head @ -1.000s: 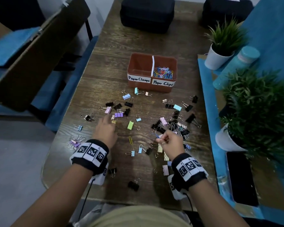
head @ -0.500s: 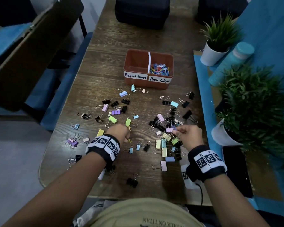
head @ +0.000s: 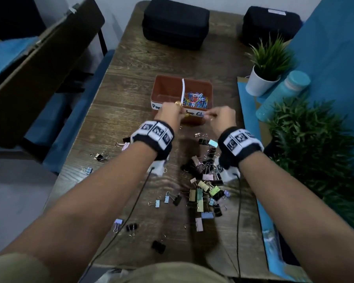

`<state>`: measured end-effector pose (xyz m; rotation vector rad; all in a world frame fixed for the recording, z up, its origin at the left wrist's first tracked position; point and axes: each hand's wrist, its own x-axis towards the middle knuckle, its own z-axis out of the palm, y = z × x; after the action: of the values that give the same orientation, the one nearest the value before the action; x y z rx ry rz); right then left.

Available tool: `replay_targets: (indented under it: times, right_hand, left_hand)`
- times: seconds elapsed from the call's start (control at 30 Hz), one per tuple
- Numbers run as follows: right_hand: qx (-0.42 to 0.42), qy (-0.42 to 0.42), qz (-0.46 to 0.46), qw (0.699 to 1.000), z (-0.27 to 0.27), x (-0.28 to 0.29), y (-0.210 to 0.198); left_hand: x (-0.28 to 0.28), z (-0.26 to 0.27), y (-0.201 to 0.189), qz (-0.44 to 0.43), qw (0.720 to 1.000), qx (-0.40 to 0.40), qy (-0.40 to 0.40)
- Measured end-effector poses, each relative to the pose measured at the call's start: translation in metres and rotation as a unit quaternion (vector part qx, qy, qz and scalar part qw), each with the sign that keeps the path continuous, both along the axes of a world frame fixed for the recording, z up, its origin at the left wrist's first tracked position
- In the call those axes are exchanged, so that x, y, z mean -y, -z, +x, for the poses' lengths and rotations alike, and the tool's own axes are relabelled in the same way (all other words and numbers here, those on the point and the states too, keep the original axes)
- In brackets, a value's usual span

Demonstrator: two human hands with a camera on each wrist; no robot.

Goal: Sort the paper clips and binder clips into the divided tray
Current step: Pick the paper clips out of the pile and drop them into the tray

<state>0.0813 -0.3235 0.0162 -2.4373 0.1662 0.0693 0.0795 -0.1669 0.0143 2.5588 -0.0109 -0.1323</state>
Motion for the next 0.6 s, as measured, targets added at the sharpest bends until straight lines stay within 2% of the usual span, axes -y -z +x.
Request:
replay_targets:
  times: [0.1,0.2,0.27,0.37,0.43,0.47,0.53,0.6]
  right_hand:
    - [0.022,0.054,-0.008,0.998,0.050,-0.004,-0.001]
    - [0.013,0.063,-0.043,0.997,0.082,-0.003,0.004]
    - [-0.012,0.039,-0.054,0.998,0.093,-0.004,0.009]
    - [-0.033,-0.012,-0.029,0.999,0.093,-0.001,0.017]
    - [0.000,-0.013,0.013,1.000,0.079,0.006,0.017]
    - [0.026,-0.002,0.022,0.999,0.068,0.011,0.018]
    - [0.053,0.023,0.003,0.998,0.042,0.025,0.029]
    - [0.011,0.037,-0.050,0.998,0.016,0.039,0.048]
  left_hand:
    - [0.014,0.045,-0.016,-0.033,0.998,0.030,-0.033]
    - [0.024,0.077,-0.022,-0.030,0.999,0.029,-0.031]
    - [0.030,0.094,-0.020,-0.003,1.000,0.021,-0.005]
    - [0.031,0.107,-0.014,0.076,0.992,-0.034,0.099]
    - [0.021,0.099,-0.009,0.087,0.986,0.000,0.143]
    - [0.013,0.088,-0.007,0.068,0.987,0.030,0.139]
    - [-0.006,0.056,0.000,0.057,0.989,0.085,0.105]
    - [-0.026,0.018,0.012,0.117,0.989,0.081,0.047]
